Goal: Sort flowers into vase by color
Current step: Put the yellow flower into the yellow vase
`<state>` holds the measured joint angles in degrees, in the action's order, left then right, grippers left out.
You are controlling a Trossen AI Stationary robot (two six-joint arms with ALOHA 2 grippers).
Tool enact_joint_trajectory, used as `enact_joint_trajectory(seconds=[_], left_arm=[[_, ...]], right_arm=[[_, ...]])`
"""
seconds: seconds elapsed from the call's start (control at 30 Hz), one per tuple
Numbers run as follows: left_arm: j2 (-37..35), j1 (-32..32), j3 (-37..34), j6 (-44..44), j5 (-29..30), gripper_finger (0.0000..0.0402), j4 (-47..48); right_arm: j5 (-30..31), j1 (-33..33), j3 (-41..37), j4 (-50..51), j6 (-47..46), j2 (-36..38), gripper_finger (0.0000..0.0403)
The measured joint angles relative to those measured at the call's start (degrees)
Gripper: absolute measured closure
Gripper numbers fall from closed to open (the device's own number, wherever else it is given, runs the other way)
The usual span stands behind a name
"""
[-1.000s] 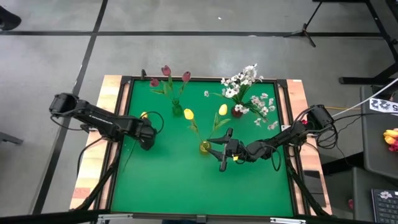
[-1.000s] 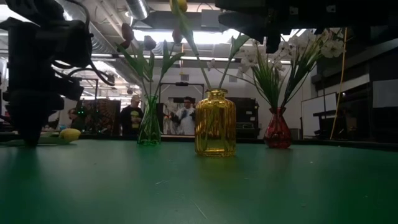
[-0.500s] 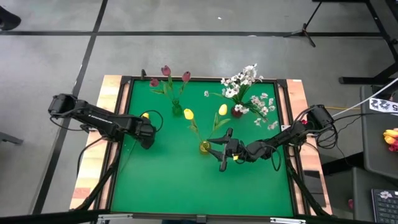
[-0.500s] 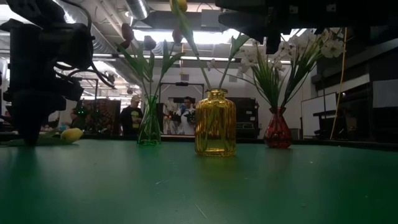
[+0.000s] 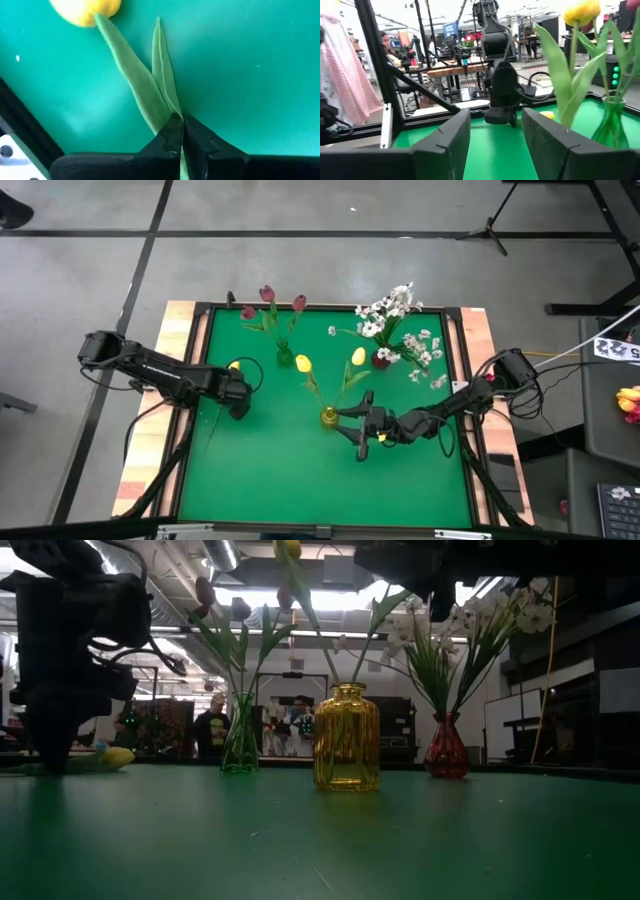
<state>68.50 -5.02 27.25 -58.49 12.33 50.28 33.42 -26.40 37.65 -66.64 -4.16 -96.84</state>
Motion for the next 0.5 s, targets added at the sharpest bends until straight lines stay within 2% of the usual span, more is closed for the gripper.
enact_joint_trajectory(seconds=[0.27, 0.5], left_arm=[[-1.1, -0.6, 4.1, 3.5, 2.6, 0.0400, -8.3], [-5.2, -1.4, 7.1, 9.2, 3.4, 0.0401, -16.5]], right_arm=[[0.0, -2.2, 0.0, -1.4, 1.1, 0.3, 0.0223], [-1.2, -3.3, 0.0, -1.8, 1.4, 0.7, 0.0223]])
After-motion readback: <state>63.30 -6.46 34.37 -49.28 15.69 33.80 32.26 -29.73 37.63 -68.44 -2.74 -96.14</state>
